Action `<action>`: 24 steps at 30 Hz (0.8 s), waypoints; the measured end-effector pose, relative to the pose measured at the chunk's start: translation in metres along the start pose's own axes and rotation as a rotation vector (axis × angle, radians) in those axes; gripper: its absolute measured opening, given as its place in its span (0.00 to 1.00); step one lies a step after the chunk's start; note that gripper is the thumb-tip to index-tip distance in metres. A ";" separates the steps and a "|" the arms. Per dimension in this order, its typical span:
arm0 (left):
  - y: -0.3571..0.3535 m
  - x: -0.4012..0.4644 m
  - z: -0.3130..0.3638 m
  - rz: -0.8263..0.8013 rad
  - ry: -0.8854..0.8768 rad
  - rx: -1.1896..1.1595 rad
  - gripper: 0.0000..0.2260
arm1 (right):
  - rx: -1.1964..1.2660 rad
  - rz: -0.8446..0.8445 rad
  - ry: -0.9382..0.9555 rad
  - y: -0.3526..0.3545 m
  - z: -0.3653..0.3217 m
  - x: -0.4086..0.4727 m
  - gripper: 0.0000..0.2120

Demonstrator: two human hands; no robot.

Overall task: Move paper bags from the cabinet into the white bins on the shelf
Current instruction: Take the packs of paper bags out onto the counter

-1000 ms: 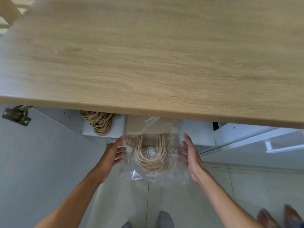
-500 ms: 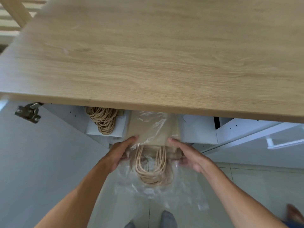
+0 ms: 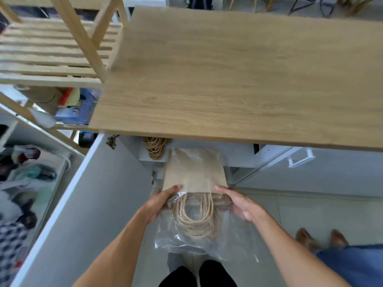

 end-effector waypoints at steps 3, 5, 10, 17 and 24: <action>-0.001 -0.050 0.015 -0.085 -0.019 0.059 0.31 | -0.072 -0.050 -0.039 -0.011 0.000 -0.035 0.39; 0.008 -0.079 0.018 -0.101 0.009 0.107 0.29 | -0.138 -0.074 -0.036 -0.015 0.001 -0.054 0.38; 0.027 -0.132 0.022 -0.169 0.111 0.233 0.29 | -0.195 -0.175 -0.067 -0.031 -0.004 -0.102 0.38; 0.043 -0.192 0.072 -0.277 0.102 0.351 0.11 | -0.454 -0.367 -0.049 -0.079 -0.053 -0.157 0.28; 0.075 -0.208 0.138 -0.326 -0.020 0.422 0.25 | -0.624 -0.349 0.110 -0.111 -0.143 -0.178 0.29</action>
Point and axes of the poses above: each hand's wrist, its own x-axis towards the middle knuckle, its own y-axis out of the back of the hand, z = x × y, the point moved 9 cm from there along x, towards the middle knuckle, and after that the axes turned 1 degree about x, right-handed, at the moved point
